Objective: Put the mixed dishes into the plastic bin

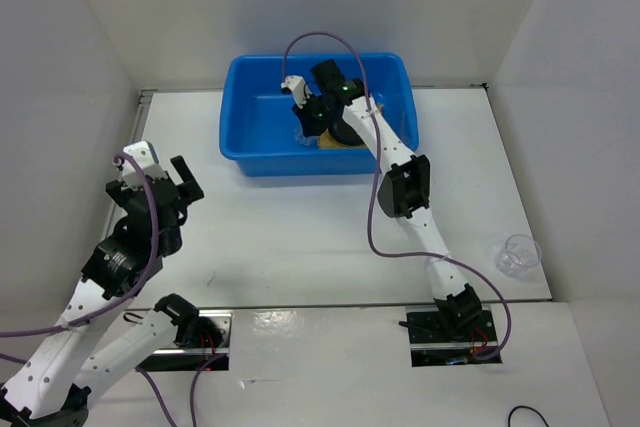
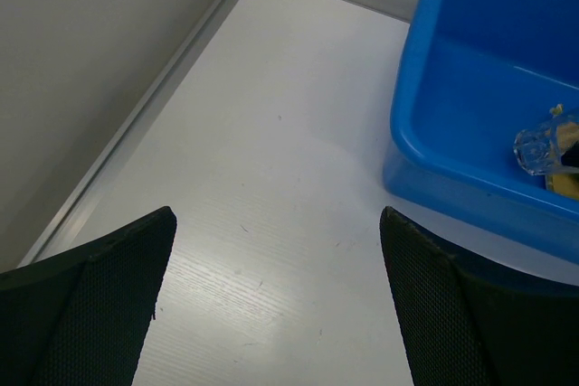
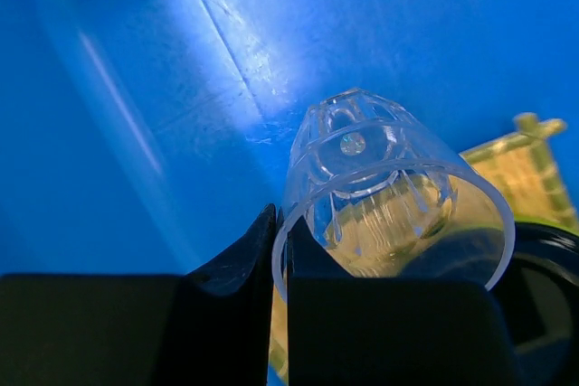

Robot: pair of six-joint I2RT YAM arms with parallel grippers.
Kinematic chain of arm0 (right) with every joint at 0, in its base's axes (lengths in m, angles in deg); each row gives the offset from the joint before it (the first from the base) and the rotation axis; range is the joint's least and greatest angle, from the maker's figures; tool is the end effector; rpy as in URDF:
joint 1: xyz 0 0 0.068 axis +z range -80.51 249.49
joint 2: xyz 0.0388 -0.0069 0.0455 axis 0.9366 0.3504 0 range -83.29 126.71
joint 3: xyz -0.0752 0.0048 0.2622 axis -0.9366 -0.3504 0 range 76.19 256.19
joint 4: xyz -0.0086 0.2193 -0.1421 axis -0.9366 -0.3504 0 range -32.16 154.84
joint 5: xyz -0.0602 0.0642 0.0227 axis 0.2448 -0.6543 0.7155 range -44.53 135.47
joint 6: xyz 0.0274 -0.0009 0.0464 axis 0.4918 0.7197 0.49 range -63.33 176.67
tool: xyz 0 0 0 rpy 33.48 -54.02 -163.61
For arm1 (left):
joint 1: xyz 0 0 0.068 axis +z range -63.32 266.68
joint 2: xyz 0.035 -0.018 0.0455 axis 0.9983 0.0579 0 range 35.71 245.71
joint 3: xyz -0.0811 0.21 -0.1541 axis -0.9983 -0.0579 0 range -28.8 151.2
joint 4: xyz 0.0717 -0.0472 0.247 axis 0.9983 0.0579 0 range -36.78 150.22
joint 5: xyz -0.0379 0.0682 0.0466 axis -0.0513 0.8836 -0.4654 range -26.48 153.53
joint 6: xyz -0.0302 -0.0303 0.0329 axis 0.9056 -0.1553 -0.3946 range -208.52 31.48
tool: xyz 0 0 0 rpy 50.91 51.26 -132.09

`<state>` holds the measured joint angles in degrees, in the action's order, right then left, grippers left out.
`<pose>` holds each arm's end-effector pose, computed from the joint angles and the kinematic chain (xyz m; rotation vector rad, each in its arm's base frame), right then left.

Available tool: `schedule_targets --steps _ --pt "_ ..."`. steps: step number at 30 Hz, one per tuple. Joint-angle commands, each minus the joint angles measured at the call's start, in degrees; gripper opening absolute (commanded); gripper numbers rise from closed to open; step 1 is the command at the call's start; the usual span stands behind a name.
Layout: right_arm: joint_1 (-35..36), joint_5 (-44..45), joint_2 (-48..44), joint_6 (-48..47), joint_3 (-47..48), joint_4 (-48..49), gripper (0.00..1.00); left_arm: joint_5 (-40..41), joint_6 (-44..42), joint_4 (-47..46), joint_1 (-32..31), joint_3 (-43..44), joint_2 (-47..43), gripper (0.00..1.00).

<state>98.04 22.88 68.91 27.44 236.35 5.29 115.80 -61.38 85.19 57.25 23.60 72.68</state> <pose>0.4803 0.2770 0.2463 -1.3218 2.0456 0.4802 0.1193 -0.0349 0.3680 -0.5680 1.6526 0.1288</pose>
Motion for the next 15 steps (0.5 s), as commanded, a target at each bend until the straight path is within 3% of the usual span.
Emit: schedule_targets --steps 1,4,9,11,15 --pt "1.15 0.35 2.13 -0.74 4.28 0.49 0.0 1.43 0.29 -1.91 0.16 0.16 0.03 0.99" --pt "2.29 0.96 2.93 -0.74 4.29 0.49 0.01 1.95 0.29 -1.91 0.16 0.16 0.03 0.99" --pt "2.91 3.16 2.75 -0.74 3.68 1.1 0.11 1.96 0.29 -1.91 0.16 0.16 0.03 0.99" --pt "3.44 4.83 -0.13 -0.74 3.14 1.81 0.21 1.96 0.29 -2.43 0.16 0.16 0.03 0.99" --pt "4.83 10.52 -7.17 -0.74 -0.63 7.23 0.64 1.43 0.29 -2.43 0.16 -0.37 -1.02 0.99"
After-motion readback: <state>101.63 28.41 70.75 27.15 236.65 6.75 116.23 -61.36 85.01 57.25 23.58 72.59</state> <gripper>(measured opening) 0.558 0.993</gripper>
